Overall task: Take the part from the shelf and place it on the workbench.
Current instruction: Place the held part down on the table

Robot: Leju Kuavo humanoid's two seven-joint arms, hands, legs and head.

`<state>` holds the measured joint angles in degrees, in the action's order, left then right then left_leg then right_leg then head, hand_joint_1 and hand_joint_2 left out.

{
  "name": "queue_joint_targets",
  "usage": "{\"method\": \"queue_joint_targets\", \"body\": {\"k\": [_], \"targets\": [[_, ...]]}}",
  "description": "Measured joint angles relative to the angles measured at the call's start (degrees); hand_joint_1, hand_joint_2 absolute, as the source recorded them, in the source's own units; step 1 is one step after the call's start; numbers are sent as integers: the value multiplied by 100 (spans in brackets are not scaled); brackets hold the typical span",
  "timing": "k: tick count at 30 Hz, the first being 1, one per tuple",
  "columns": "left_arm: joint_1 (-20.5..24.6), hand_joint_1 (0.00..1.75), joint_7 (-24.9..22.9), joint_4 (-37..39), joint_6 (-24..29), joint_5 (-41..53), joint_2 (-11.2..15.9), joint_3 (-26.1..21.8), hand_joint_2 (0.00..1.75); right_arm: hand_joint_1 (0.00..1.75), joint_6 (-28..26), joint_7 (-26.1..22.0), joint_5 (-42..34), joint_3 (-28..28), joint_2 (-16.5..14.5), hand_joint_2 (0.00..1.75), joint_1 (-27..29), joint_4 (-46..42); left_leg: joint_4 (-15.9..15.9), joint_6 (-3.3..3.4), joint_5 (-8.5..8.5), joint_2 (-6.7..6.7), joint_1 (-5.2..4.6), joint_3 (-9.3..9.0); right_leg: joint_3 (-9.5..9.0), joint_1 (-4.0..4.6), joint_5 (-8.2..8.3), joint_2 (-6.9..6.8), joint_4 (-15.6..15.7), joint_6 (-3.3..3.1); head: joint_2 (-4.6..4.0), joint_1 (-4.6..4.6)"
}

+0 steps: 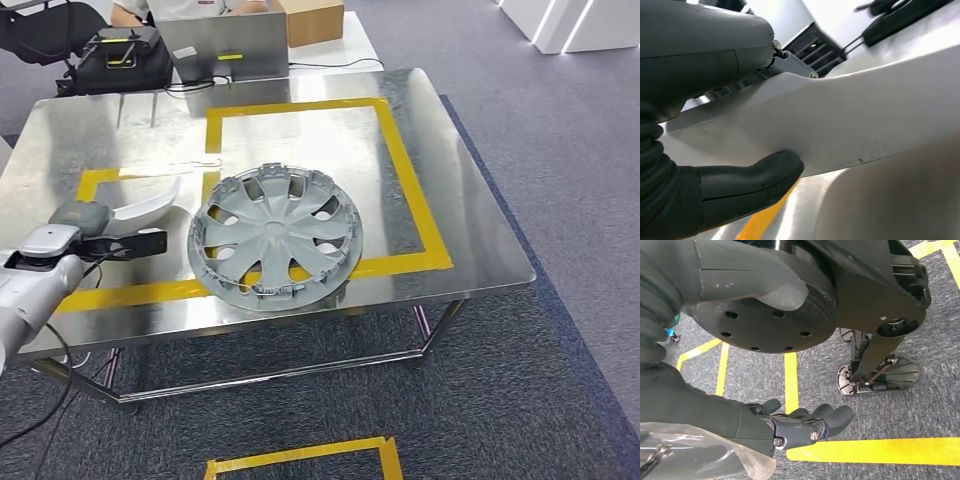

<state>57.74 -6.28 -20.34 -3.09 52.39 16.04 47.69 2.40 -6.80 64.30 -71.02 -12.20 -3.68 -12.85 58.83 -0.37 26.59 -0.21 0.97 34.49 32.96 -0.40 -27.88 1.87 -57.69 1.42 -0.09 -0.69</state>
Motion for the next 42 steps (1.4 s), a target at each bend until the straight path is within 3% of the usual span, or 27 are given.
{"method": "queue_joint_targets", "body": {"k": [6, 7, 10, 11, 24, 28, 37, 39, 42], "targets": [[-169, 175, -904, 161, 123, 180, 251, -123, 175, 0, 4, 33, 11, 4, 0, 175, 0, 2, 0, 0, 0, 0, 1, 1, 0, 2, -4, -4, 0, -4, 0, 0], [-182, 131, -970, 178, 120, 199, 283, -151, 131, 0, 4, 41, 13, 5, -1, 131, -2, 2, 0, 0, 0, -1, 1, 1, -1, 3, -5, -6, 0, -3, 0, 0], [-224, 0, -1039, 216, 109, 219, 363, -237, 131, 0, 4, 58, 15, 8, -2, 0, -2, 2, 0, 0, 0, -1, 1, 0, -2, 3, -5, -6, 0, -2, 0, -1], [-240, 0, -1037, 226, 108, 222, 382, -261, 175, 0, 3, 62, 14, 8, -2, 0, -1, 2, 0, 0, 0, -1, 1, 0, -1, 3, -5, -6, 0, -2, 0, 0], [-347, 0, -686, 244, 539, 525, 370, -601, 175, 0, 3, 55, -4, 8, -2, 0, -5, 2, 0, 0, 0, -1, 1, 0, -1, 3, -5, -6, 1, -2, 0, 0], [-348, 0, -670, 244, 547, 525, 364, -640, 0, 0, 3, 54, -4, 8, -2, 0, -5, 2, 0, -1, 0, -1, 1, 0, 0, 3, -5, -6, 1, -2, 0, 0], [-382, 0, 24, 214, 918, 549, 267, -886, 0, 0, 61, -4, 8, 9, -1, 0, -5, 4, 0, 0, 0, -1, 1, 0, 0, 3, -5, -6, 1, -2, 0, 0], [-448, 0, 479, 146, 1024, 121, 213, -1090, 0, 0, 75, -7, 19, 10, -2, 0, -5, 9, 3, 1, 1, -1, -2, -1, -1, -1, -4, -6, 4, 0, 0, -1], [-732, 0, 1573, -127, 1022, -1001, 35, -1694, 0, 0, 86, 2, 64, 19, -2, 0, -5, 22, 11, 8, 6, -3, -20, -1, -1, -21, -1, -6, 9, 9, 0, 1]]}}
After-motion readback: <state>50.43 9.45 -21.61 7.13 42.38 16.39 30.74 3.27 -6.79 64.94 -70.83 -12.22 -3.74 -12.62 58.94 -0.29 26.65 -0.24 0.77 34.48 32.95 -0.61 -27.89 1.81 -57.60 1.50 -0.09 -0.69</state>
